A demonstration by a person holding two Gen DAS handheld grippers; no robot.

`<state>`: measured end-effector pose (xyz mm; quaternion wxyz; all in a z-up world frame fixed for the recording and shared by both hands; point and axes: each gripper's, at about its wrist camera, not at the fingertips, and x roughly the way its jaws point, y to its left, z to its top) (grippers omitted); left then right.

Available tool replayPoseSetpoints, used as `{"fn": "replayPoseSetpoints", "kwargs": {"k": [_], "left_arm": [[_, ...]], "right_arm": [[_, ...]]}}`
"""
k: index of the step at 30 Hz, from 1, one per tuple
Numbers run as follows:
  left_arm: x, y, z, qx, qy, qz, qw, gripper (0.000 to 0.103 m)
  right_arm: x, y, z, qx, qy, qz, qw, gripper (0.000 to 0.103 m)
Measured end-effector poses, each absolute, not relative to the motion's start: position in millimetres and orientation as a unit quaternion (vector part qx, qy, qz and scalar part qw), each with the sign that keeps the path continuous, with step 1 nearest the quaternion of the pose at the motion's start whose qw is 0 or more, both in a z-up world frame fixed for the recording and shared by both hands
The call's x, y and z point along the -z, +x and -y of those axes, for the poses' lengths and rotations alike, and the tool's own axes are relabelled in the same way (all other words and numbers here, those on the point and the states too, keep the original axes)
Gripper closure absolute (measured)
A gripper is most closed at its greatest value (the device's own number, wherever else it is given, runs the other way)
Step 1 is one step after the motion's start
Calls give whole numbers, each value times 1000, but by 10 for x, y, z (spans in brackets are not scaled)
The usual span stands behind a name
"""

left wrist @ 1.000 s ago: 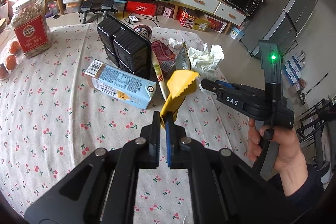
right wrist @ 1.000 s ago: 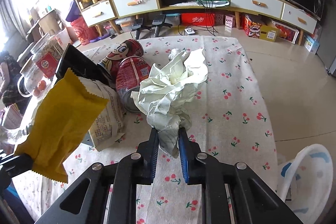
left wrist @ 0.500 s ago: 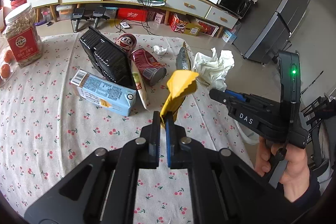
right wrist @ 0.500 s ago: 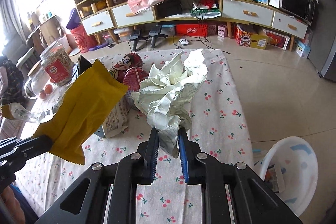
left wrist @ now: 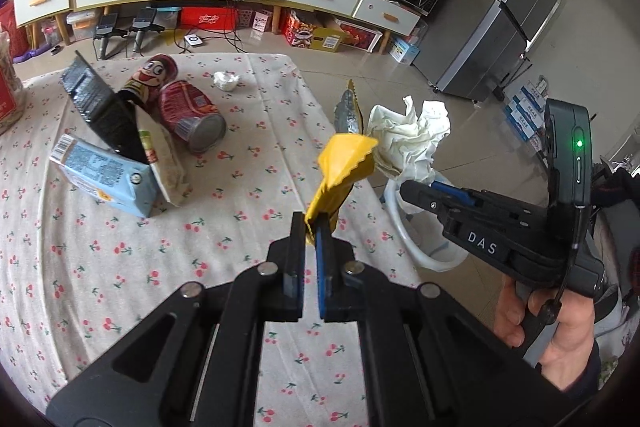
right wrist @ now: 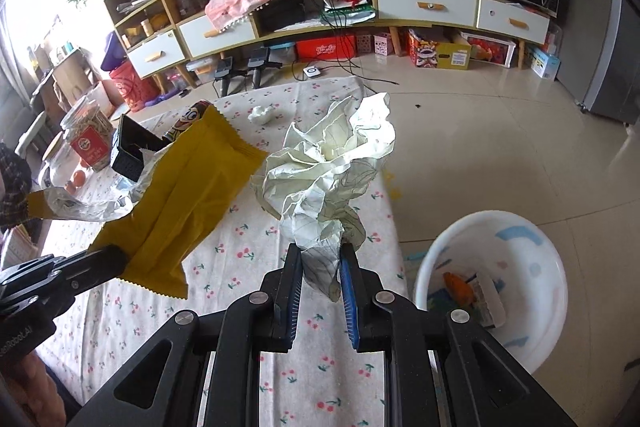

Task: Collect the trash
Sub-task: 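Carry the wrapper and paper over the white basin and open both tools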

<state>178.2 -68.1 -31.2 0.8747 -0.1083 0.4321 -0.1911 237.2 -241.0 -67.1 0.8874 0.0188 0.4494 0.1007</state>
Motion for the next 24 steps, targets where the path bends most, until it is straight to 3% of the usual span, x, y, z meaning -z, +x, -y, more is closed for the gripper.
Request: {"fn": "replayPoseSetpoints", "kwargs": {"k": [15,24], "left_arm": [[383,1876,1853,270,-123,-448,844,98],[674,2059,2383,274,-127,-475,827,97]], "right_arm": [[690,2160,4046,21,125,-492,861,84],[727,2040,4422,63,140,-497,854,84]]}}
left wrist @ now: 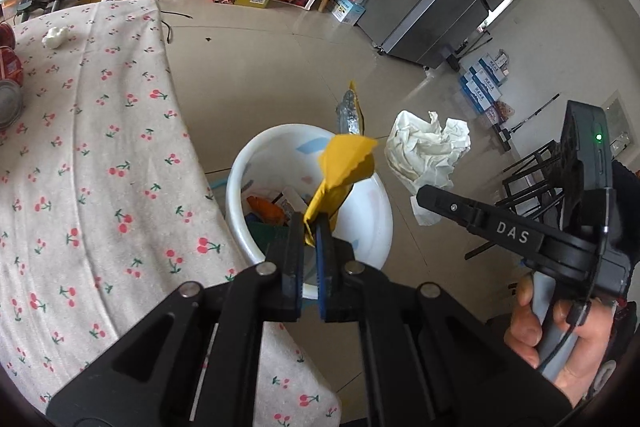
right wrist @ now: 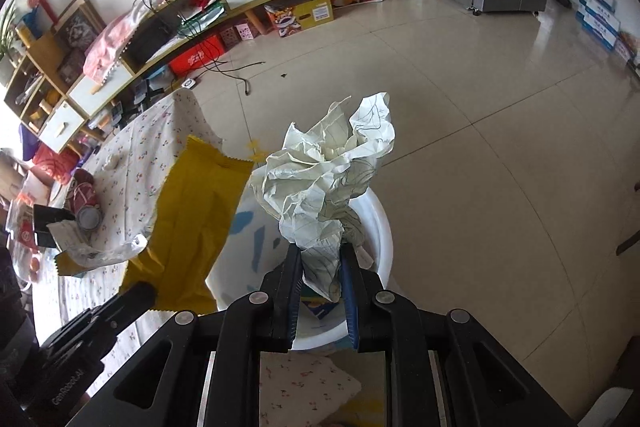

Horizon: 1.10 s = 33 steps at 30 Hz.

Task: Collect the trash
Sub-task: 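Carry the wrapper and paper over the white basin and open both tools, then grasp the light blue milk carton with the left tool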

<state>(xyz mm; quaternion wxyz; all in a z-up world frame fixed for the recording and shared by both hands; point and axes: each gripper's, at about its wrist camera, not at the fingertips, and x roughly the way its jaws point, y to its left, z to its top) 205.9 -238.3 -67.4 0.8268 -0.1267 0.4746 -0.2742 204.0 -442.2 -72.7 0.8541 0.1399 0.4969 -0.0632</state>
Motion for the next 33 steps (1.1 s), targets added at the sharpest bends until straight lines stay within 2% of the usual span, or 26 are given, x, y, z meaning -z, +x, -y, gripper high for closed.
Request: {"fn": "replayPoseSetpoints", "kwargs": {"k": [1,2,3,4,5,6,13,16,17,19,20,33], "left_arm": [[710,2093,2438,274,-124,-474,828,97],[751,2123,2476,278,-120,-475,826,90],[792,2150,2526,279,-111,-480,824,83],[822,2167,2550,275,-103,-484,824,68],[841,2160,2564,270,-97,-485,826,59],[842,2145,2554,269,-93,-483,828,57],[741,2075,2257,258,-100,-472,837,56],[707,2067,2108,247,-100,-470,841,56],[707,2065,2064,243,-101,-470,843,56],[688,2041,1955,237,-101,-469,845,56],[677,2026,1894,233,-99,-468,847,56],[548,1848,988,155,-93,-451,874,55]], "right_arm": [[730,2040,4409,65,138,-498,854,84],[733,2048,4399,66,136,-499,854,84],[737,2070,4377,65,136,-500,853,84],[742,2073,4361,62,136,-501,852,84],[752,2086,4359,60,137,-503,851,84],[765,2099,4348,59,138,-506,850,84],[855,2207,4208,39,119,-524,842,83],[917,2283,4133,33,111,-535,837,80],[927,2321,4106,31,109,-536,836,77],[930,2369,4072,32,111,-537,836,55],[918,2378,4065,34,111,-535,837,52],[846,2470,3773,22,93,-522,848,52]]}}
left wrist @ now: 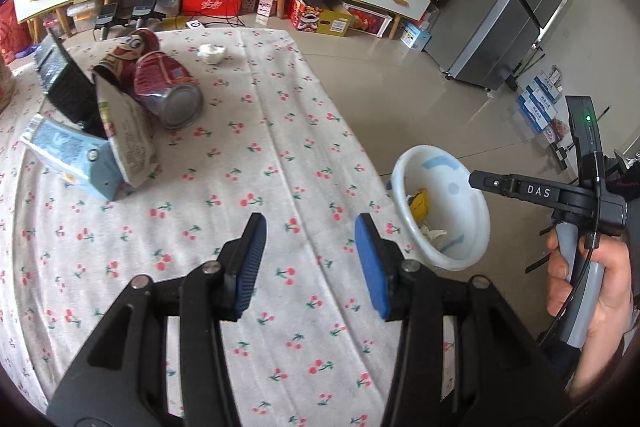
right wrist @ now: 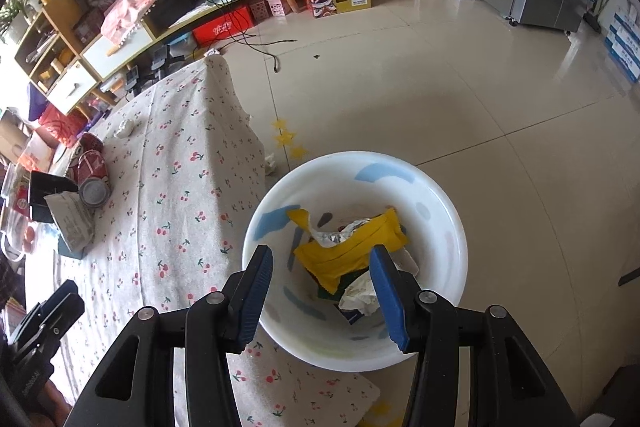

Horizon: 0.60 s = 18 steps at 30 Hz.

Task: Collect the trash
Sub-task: 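Grasp the light blue milk carton with the left tool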

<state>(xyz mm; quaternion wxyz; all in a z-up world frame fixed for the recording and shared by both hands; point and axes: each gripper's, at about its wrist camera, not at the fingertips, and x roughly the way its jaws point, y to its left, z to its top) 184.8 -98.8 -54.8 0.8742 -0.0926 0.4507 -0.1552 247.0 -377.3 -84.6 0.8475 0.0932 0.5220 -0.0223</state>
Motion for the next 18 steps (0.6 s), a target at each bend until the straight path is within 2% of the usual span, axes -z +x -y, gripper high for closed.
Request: {"fn": "replayPoseSetpoints", "kwargs": {"k": [5,8,18], "left_arm": [[492,1873,453,96,-111,-446,883,53],[489,1882,15,51,-160,-436,884,48],[796,2141,-779,-33,-328,-430,840,46]], "right_arm": [[818,2546,3508,8,77,-515,854,52],[780,2593,3325,-8,69,-507,859,52],[675,2786,2506,-78,41,-469,879,52]]}}
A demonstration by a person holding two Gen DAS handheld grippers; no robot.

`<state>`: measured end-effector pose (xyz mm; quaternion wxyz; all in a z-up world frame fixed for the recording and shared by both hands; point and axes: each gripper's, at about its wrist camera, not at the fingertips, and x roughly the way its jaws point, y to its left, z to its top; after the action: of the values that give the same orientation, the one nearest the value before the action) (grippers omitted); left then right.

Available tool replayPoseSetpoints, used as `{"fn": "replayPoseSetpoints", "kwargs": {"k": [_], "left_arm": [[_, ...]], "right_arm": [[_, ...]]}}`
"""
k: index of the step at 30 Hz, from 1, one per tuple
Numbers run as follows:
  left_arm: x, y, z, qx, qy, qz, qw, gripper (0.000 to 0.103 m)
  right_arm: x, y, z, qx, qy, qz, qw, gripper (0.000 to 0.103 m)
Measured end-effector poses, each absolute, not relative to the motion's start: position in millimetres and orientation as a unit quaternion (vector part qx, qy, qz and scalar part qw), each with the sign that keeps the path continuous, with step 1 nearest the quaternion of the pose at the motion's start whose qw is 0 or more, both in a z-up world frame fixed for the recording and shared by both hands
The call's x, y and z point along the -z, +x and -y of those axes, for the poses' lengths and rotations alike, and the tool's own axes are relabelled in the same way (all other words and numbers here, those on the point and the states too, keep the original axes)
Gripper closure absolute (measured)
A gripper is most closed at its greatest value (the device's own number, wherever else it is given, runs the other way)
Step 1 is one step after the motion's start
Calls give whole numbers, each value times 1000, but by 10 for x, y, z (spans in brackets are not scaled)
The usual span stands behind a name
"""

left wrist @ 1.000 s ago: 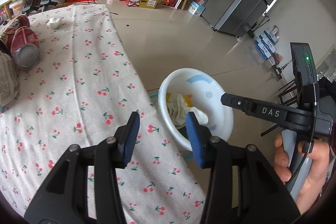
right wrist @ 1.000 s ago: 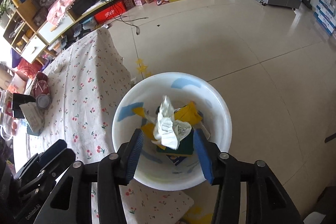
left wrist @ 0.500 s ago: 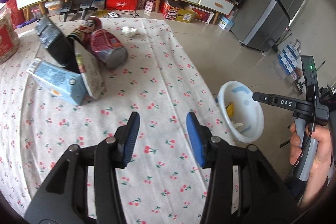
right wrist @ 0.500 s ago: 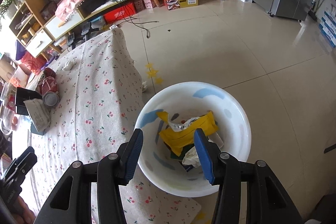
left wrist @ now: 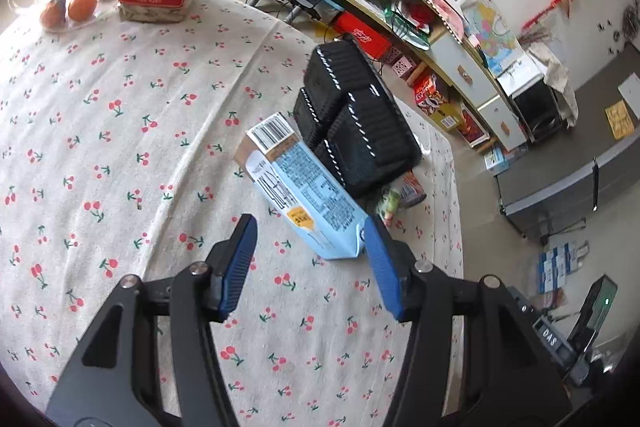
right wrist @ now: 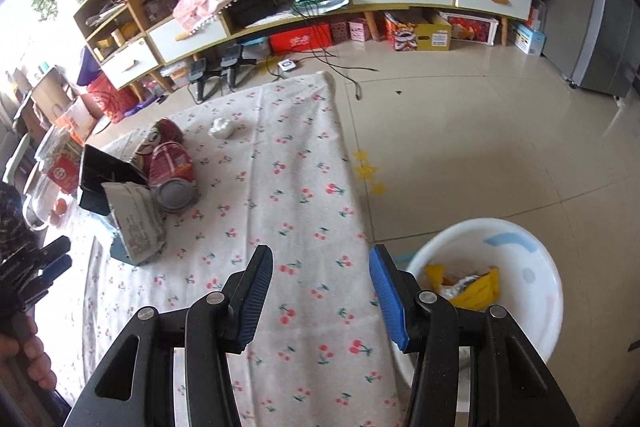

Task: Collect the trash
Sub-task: 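Grasp the light blue milk carton with the left tool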

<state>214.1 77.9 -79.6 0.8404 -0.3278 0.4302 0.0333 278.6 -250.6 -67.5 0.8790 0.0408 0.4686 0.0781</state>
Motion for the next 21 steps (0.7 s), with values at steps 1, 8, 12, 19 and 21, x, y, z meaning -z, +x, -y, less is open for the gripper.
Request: {"fn": "replayPoseSetpoints", "kwargs": {"k": [1,8,12,19,21], "left_arm": [[833,2172,-798,-38,-340,-430,835,46],[1022,2327,-943,-31,-416,-421,806,46],[1069,2389,-937,-31,-417,-429,800,45],[1167,2419,-968,-35,-416,-441,794,45],[1183,2434,-971,-33,-417,-443,793,45]], "right_arm": [[667,2787,2396,-86,36,-464,881,52],[777,2782,1754,-137,-14,-453,881,52],[855,2781,1574,-151,-31,-455,877,52],[917,2817,1438,-169,-37,-453,875,52],[943,2828,1388,-175,-42,-454,873,52]]}}
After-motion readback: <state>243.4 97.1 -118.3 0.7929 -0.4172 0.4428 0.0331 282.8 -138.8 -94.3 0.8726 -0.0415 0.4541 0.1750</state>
